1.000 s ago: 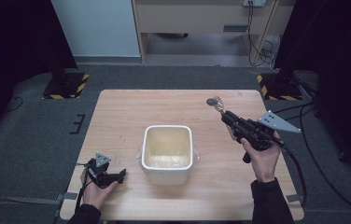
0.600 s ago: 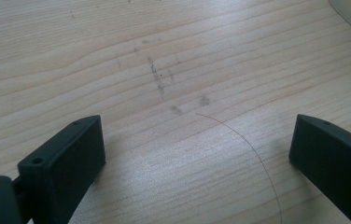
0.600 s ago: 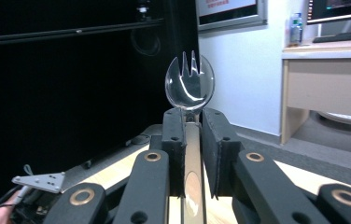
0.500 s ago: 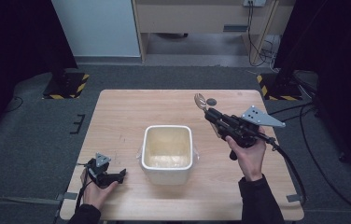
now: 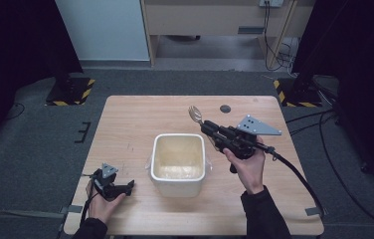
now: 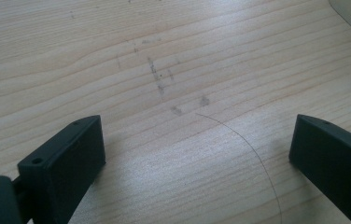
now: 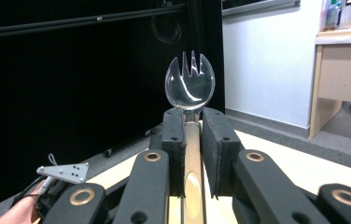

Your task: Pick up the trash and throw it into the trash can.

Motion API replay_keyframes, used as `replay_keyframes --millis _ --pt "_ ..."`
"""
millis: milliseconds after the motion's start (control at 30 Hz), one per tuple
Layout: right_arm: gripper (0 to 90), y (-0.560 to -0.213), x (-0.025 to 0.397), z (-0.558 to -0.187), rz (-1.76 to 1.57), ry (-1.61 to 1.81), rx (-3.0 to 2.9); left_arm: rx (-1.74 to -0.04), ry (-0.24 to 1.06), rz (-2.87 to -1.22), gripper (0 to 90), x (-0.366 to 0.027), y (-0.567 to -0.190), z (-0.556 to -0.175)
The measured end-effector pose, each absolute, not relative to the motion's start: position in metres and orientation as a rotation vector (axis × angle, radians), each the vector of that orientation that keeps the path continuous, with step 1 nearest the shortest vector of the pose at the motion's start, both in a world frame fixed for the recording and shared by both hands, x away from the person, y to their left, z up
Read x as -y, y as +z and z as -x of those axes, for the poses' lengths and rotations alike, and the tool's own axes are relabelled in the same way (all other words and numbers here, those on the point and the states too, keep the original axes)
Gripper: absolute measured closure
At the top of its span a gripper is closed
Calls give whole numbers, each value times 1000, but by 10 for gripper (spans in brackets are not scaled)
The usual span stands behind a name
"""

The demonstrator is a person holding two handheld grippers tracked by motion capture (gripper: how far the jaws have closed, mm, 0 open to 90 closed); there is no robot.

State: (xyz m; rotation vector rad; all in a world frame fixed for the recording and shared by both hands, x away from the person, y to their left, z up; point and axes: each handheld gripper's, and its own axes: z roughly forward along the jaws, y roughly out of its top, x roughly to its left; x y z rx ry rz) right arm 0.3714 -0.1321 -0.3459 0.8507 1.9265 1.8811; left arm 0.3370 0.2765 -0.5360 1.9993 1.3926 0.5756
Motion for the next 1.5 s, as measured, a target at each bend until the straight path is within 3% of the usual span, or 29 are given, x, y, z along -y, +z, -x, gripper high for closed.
replay_keyframes --millis 1167,1500 --pt "792 -404 83 -384 -931 1798 -2136 -1392 575 -2001 24 -276 -536 -337" --pt "699 -406 84 -386 -940 1790 -2158 -1392 574 -2001 24 -276 -536 -337"
